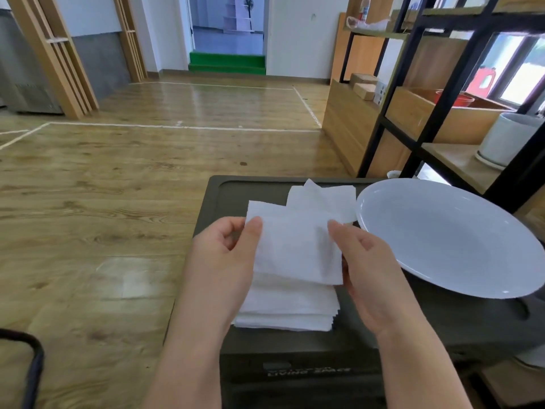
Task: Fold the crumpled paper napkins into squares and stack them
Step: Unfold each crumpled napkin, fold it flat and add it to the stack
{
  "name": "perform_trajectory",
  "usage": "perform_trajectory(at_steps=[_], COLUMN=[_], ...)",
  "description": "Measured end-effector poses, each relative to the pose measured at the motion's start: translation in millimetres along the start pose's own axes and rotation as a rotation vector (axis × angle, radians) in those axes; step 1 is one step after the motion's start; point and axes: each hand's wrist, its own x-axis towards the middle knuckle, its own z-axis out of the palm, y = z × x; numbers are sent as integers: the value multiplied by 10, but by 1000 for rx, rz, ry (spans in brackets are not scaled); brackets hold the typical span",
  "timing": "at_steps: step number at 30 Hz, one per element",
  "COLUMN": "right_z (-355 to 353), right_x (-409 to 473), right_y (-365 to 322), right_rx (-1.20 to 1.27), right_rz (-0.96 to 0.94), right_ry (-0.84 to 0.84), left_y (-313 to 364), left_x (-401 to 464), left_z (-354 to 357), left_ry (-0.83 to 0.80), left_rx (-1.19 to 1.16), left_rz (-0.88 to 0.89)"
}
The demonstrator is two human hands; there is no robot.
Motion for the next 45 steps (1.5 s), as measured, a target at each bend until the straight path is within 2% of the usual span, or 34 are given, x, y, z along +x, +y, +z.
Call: perform_trajectory(at_steps=[5, 11, 16, 19, 21, 26, 30, 32, 40, 45], right_z=[106, 75, 25, -38, -57, 15, 25, 22, 25, 40], right_x=[-59, -48, -25, -38, -48, -174, -252, -229, -55, 10], right_y=[12, -4, 12, -32, -63, -162, -241, -219, 0, 111], right_rx=[-173, -222, -105, 10, -25, -63, 62, 17, -278, -396], right_rz=[-119, -228, -346, -393, -433, -544, -513, -481, -272, -198], right_ry=[34, 56, 153, 205, 204, 94, -27, -39, -4, 42], left_y=[-98, -139, -42, -51, -51, 15, 83, 115, -13, -146], left_x=[25, 17, 2, 10, 19, -35, -102, -115, -11, 26], left_z=[36, 48, 109, 111, 96, 103, 52, 27, 50, 70], left_ry=[-34, 56, 71, 153, 160, -69, -237, -254, 21, 165], left_rx=[86, 169, -45, -81, -85, -119, -377, -436, -213, 99], left_rz=[-9, 68, 54, 79, 33, -139, -220, -202, -35, 30])
